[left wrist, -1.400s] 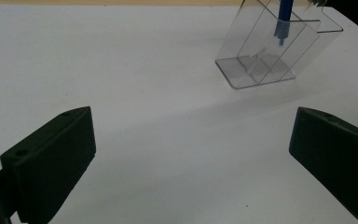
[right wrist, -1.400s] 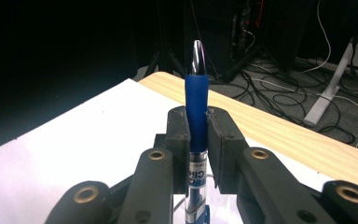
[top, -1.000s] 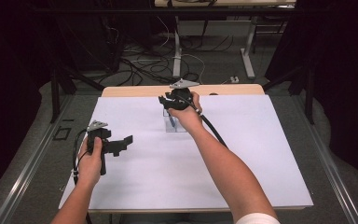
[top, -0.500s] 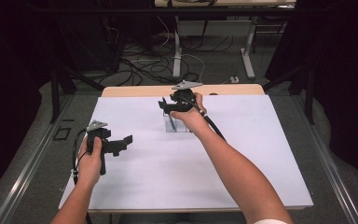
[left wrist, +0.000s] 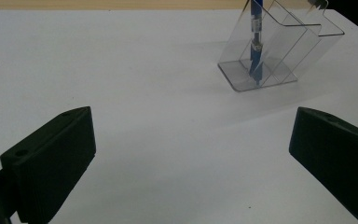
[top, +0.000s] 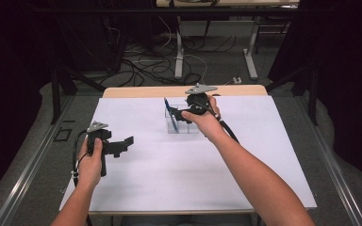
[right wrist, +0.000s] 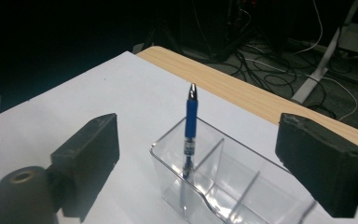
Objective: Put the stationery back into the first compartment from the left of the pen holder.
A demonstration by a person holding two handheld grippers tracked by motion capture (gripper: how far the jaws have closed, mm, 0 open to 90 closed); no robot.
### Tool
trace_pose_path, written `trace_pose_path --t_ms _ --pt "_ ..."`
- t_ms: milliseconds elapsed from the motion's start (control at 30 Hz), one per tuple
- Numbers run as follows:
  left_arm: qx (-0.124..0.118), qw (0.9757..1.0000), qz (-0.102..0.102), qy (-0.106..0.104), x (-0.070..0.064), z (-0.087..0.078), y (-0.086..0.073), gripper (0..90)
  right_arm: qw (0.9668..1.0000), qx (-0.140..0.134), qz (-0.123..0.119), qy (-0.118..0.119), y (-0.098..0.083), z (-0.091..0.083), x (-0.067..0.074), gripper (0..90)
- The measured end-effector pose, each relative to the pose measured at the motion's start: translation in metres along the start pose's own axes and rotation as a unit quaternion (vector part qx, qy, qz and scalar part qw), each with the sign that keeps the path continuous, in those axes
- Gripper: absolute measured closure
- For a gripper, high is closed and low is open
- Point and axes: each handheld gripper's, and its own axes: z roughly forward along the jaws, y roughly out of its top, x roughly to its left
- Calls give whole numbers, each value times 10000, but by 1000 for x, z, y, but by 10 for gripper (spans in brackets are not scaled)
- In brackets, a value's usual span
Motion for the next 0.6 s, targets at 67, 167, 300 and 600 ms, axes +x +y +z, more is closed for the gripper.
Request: trace_pose_path --t_ms 67,167,300,600 --pt "-2 10000 10 9 1 0 0 3 10000 -14 49 -27 -4 -6 -3 57" --pt "-15 10000 26 16 1 -1 0 3 9999 21 82 -73 -11 -15 -8 0" --pt "-81 10000 26 14 1 -2 0 3 9997 0 93 -222 -22 -25 -14 0" --pt "-40 10000 -4 -4 3 -3 0 3 9978 -15 341 -568 -51 -50 -39 0"
